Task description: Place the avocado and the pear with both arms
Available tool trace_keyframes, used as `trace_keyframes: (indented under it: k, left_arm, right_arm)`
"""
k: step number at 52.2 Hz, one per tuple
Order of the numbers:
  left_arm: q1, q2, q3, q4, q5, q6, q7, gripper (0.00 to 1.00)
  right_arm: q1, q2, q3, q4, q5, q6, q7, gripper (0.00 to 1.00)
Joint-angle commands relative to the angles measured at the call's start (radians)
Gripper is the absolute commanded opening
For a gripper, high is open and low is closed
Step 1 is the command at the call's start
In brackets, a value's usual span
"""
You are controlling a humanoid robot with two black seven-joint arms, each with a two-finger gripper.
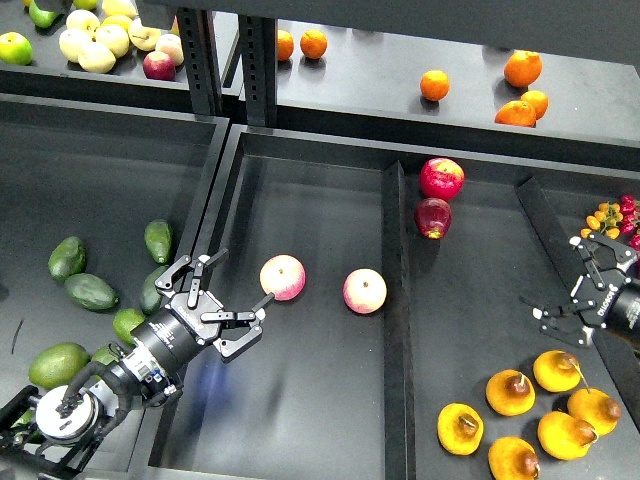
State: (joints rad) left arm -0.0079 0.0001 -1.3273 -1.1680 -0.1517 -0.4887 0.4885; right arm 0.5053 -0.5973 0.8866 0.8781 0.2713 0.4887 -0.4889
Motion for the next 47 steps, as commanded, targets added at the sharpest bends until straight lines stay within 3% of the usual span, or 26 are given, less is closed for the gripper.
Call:
trace_keyframes:
  k: [1, 30, 47]
  left_arm:
    - [-0.006, 0.0, 0.0, 0.001, 0.0, 0.0, 0.0, 0.99]
    - [-0.076, 0.0, -0.003, 0.051, -0.011, 0.0, 0.0, 0.99]
    - [-0.136, 0.0, -0.003, 0.165, -0.092, 0.0, 0.0, 0.99]
  right_arm:
    - [-0.025, 0.1, 0.098, 0.001, 0.0, 0.0, 0.0, 0.99]
    - [-0.297, 0.597, 0.469, 0.019, 0.0, 0.0, 0.0, 0.99]
    - [-0.421, 0.597, 0.486, 0.029, 0.002, 0.0, 0.0, 0.99]
